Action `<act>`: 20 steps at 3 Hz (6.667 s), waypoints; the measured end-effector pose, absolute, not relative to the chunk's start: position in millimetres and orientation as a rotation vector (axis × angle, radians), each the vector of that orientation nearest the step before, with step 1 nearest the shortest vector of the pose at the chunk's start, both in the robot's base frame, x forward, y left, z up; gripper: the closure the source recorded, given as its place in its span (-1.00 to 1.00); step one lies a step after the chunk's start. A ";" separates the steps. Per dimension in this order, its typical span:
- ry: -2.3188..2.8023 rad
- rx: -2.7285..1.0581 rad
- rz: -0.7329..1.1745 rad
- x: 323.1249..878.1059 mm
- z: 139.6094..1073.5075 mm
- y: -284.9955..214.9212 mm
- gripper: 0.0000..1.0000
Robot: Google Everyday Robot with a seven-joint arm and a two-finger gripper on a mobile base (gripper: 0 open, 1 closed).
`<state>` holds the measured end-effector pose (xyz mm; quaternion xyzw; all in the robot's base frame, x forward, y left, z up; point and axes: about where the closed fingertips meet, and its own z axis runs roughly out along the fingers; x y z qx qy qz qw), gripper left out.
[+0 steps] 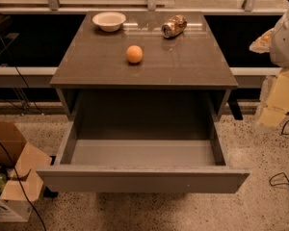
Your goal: Close top drawer
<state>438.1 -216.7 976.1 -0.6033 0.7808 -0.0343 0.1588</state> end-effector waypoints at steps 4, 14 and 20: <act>2.355 -1.808 0.032 403.4 883.8 -199.5 0.46; 2.499 -1.590 0.265 416.8 644.0 -195.7 1.00; 2.279 -1.403 0.115 548.2 653.7 -172.0 0.63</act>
Offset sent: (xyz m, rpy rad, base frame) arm -0.0017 0.0030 -0.0075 0.0026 0.0169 0.0068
